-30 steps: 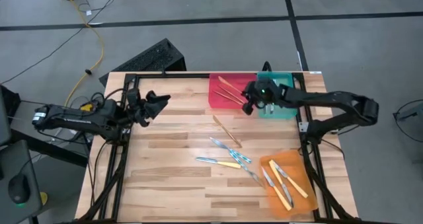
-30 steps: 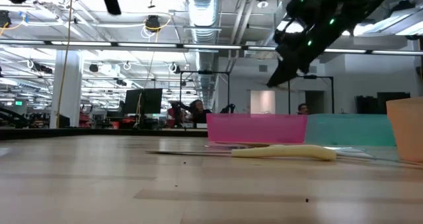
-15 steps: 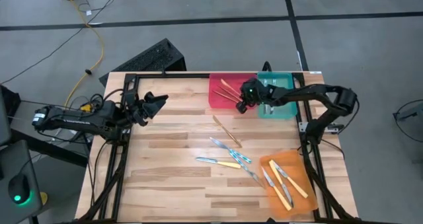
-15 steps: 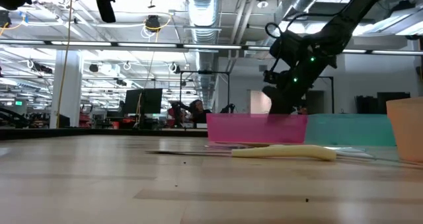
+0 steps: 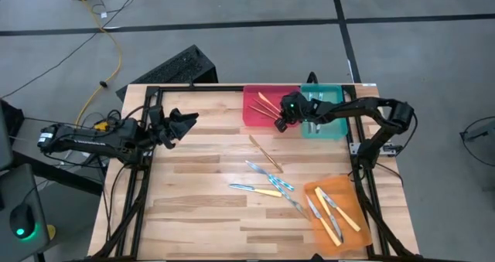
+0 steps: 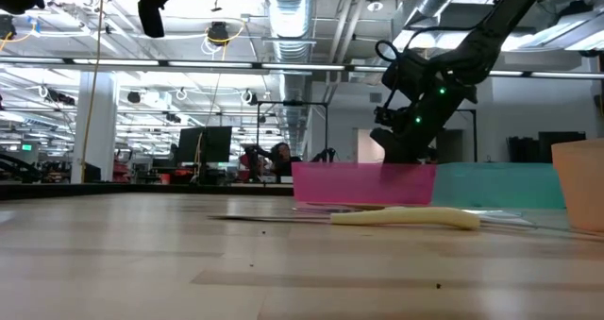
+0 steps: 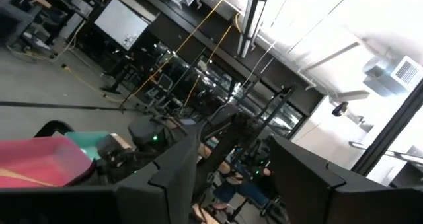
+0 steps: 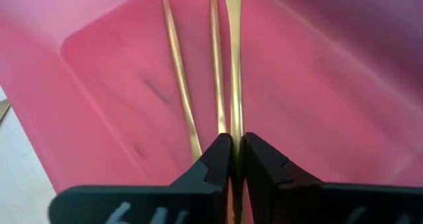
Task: Sort silverware by color (type)
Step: Put the golden knife into the red bin, then put the blue knife into the blue bin
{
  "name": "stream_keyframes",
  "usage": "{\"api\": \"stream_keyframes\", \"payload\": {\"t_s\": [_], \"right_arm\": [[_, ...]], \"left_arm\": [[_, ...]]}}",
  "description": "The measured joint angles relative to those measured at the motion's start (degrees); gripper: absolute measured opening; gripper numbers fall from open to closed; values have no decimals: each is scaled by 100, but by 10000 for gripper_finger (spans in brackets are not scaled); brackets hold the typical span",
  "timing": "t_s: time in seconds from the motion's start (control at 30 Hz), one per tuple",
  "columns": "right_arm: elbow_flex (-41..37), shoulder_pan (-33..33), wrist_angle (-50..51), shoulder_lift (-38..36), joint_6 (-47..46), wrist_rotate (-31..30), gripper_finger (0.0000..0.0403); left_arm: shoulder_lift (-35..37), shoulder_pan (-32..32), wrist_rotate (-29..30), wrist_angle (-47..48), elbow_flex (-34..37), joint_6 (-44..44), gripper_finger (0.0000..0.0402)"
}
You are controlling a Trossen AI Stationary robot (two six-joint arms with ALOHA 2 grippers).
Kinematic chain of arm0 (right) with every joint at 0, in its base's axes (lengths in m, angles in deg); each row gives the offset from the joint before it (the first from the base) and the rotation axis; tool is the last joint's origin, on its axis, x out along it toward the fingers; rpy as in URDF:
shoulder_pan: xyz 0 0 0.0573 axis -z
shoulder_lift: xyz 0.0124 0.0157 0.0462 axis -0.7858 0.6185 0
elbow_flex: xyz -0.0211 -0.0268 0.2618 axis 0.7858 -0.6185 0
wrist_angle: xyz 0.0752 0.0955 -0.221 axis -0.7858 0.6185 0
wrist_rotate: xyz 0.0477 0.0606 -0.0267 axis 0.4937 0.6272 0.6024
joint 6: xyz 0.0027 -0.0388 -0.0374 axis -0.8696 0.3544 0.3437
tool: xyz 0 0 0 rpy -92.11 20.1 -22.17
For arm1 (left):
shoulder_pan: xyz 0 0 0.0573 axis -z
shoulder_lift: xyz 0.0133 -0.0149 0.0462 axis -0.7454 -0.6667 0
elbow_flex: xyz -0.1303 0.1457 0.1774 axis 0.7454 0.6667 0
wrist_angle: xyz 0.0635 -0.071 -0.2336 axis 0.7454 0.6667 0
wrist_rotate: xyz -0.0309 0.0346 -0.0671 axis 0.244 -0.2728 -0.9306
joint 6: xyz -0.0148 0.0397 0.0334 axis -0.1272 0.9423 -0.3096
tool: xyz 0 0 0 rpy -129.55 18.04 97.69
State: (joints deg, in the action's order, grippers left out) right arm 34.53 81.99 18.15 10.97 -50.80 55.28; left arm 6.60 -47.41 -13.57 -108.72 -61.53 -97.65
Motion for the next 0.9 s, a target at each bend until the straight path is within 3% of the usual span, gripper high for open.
{"api": "stream_keyframes", "payload": {"t_s": [0.33,0.67,0.9], "right_arm": [[389,-19,501,29,-51,-18,65],[1115,-16,1206,25,22,-7,147],[2345,-172,2794,-205,24,1031,170]], "left_arm": [[0,0,1,-1,0,-35,173],[0,0,-37,395,-2,-54,173],[2,0,-233,763,-2,420,173]]}}
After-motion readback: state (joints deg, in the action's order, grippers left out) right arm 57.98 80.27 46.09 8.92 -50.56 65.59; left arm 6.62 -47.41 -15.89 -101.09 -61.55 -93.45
